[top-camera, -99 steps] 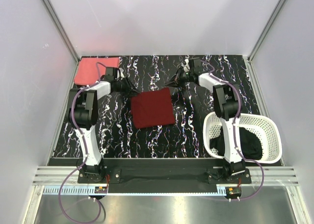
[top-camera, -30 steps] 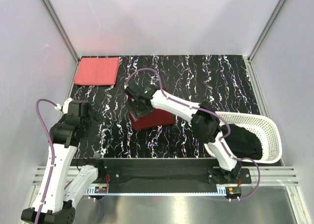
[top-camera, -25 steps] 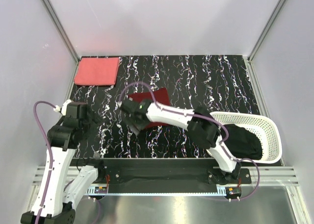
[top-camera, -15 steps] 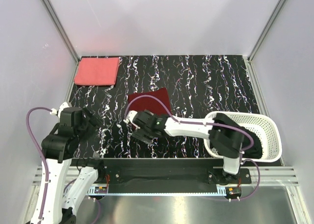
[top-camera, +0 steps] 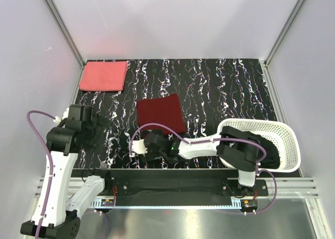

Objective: Fold and stack the t-shirts
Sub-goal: Neatly place the folded tshirt to the corner

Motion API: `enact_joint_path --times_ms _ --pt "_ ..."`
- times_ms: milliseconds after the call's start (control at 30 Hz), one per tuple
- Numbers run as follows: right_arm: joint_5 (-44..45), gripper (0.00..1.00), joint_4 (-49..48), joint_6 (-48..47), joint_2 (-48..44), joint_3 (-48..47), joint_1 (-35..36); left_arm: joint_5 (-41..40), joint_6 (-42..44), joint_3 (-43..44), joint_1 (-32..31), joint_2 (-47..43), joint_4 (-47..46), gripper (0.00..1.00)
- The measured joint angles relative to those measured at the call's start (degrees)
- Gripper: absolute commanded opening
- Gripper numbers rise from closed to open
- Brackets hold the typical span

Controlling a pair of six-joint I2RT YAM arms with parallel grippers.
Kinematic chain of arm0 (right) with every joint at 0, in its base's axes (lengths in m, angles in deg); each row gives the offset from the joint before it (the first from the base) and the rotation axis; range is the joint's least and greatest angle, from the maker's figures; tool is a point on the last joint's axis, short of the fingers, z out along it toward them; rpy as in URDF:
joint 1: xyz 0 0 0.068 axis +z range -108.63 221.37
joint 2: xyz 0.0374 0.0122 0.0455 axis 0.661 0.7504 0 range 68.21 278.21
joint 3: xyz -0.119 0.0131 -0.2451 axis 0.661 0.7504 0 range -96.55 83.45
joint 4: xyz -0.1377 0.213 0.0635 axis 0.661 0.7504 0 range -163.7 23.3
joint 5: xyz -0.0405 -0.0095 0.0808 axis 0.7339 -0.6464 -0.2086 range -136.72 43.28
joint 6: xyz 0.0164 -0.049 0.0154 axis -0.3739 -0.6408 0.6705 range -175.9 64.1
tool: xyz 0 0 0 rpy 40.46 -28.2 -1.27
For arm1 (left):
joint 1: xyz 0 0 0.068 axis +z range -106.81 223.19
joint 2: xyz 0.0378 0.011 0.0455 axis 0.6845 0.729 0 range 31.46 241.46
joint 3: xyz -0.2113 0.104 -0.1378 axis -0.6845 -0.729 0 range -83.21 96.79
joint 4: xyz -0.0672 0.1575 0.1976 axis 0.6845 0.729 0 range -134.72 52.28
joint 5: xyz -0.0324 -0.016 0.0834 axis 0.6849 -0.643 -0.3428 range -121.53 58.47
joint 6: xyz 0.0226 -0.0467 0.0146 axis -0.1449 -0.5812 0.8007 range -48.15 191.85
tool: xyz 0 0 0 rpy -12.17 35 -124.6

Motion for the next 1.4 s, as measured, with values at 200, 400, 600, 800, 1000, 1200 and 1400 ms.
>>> enact_joint_path --times_ms 200,400,600,800,1000,1200,1400 --pt "0.3 0.97 -7.6 -7.8 3.0 0.0 0.1 0.0 -4.9 5.2 0.3 0.2 0.1 0.99" --pt "1.1 0.89 -13.5 -11.6 6.5 -1.2 0.1 0.0 -8.1 5.6 0.3 0.5 0.4 0.99" --pt "2.7 0.77 -17.2 -12.5 10.9 -4.4 0.1 -0.3 -8.9 6.0 0.4 2.5 0.5 0.99" --pt "2.0 0.43 -15.2 -11.1 11.5 -5.1 -0.5 -0.9 -8.4 7.4 1.2 7.0 0.4 0.99" --pt "0.5 0.13 -11.5 -8.8 11.8 -6.6 -2.5 -0.7 -5.9 7.5 4.0 13.0 0.4 0.99" --pt "-1.8 0.00 -7.4 -5.5 10.8 -8.2 -4.2 3.6 1.4 5.4 10.0 14.7 -2.0 0.99" --pt "-6.0 0.00 -0.1 -0.7 6.3 -8.7 -5.0 16.0 9.9 -1.1 13.2 24.6 -14.3 0.99"
